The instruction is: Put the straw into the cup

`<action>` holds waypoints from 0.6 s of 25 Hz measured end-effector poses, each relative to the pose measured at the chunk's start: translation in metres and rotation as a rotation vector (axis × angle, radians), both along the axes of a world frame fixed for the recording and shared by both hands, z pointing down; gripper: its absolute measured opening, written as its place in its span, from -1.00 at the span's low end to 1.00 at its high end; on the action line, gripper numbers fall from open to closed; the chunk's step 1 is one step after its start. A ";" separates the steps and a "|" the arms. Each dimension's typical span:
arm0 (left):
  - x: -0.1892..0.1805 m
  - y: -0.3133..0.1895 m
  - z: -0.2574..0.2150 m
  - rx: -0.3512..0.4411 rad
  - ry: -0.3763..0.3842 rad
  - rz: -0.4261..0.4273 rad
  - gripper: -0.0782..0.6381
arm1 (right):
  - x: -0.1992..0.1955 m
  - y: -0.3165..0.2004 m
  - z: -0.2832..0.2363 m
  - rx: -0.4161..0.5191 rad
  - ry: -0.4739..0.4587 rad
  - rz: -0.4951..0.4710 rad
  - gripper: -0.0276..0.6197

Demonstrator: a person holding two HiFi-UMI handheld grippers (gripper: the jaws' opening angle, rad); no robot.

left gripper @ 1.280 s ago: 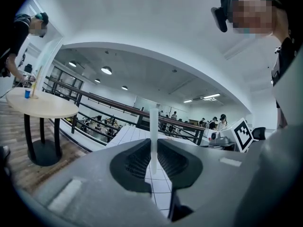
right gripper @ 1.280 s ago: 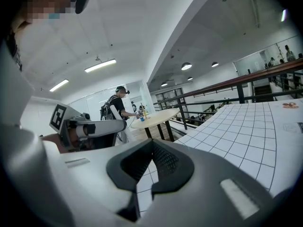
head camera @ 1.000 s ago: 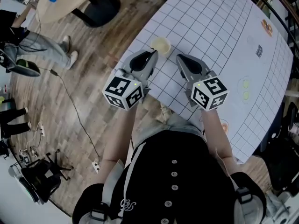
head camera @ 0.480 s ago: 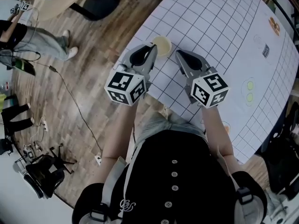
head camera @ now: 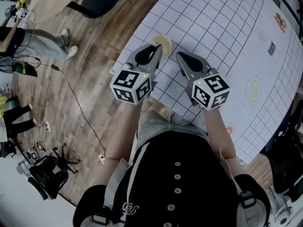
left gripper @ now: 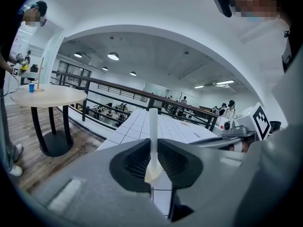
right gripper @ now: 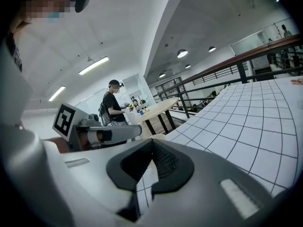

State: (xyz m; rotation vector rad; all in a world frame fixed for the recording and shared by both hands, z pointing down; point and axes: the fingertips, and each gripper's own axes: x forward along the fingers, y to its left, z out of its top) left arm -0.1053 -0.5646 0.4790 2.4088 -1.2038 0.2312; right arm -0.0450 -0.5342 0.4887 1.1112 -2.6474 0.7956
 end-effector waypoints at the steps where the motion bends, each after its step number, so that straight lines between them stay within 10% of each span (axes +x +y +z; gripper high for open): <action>1: 0.001 0.000 0.002 -0.007 -0.005 0.003 -0.65 | 0.000 0.000 0.001 -0.003 0.000 0.002 -0.92; 15: 0.003 0.002 0.025 -0.097 -0.057 0.010 -0.65 | -0.011 0.009 0.013 -0.045 -0.003 -0.011 -0.92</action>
